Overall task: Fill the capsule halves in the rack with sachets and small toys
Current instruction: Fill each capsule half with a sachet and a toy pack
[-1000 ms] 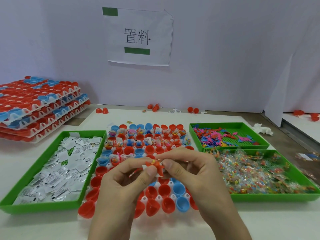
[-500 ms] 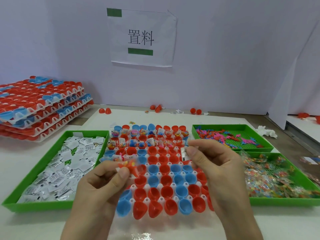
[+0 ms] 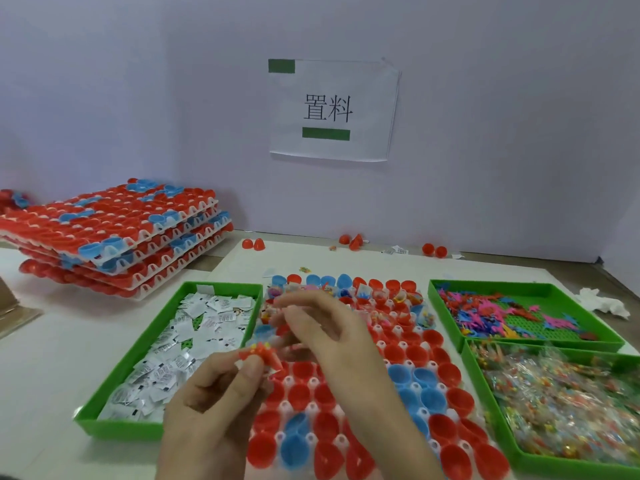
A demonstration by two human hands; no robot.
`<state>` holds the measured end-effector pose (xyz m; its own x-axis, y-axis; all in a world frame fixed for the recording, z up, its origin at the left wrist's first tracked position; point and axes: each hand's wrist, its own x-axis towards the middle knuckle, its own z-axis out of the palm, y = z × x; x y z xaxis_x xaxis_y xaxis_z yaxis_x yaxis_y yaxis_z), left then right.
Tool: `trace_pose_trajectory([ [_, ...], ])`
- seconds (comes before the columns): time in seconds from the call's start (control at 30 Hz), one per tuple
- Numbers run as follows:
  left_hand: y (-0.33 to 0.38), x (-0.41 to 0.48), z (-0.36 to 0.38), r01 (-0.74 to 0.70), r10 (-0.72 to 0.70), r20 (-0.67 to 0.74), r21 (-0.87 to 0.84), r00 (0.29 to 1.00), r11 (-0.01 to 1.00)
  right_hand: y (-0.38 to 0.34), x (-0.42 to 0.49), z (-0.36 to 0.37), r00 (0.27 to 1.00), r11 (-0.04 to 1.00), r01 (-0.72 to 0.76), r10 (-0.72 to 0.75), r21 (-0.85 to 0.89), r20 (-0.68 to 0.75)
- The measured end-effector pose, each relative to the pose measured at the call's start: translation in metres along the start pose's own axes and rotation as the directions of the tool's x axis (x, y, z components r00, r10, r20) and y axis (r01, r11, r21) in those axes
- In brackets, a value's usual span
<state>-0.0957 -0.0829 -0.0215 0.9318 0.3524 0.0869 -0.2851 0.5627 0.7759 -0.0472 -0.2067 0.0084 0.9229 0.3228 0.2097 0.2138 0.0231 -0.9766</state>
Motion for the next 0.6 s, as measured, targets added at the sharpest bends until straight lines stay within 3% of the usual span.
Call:
trace_pose_trajectory([
  [0.1,-0.010,0.001,0.000,0.016,-0.016,0.008,-0.010,1.000,1.000,-0.001,-0.022,-0.013,0.992,0.997,0.041,-0.033,-0.064,0.121],
  [0.27,-0.013,-0.005,0.007,0.036,-0.039,0.036,0.058,0.999,0.998,-0.010,-0.029,-0.024,0.996,0.988,0.086,-0.084,-0.131,0.019],
  [0.43,-0.007,-0.008,0.006,0.044,-0.058,0.083,0.166,0.995,0.985,-0.018,-0.024,-0.030,0.995,0.963,0.102,-0.098,-0.249,0.028],
  [0.6,-0.004,-0.009,0.004,0.034,-0.039,0.024,0.185,0.999,0.982,-0.025,-0.008,-0.033,0.993,0.928,0.120,-0.113,-0.354,0.042],
])
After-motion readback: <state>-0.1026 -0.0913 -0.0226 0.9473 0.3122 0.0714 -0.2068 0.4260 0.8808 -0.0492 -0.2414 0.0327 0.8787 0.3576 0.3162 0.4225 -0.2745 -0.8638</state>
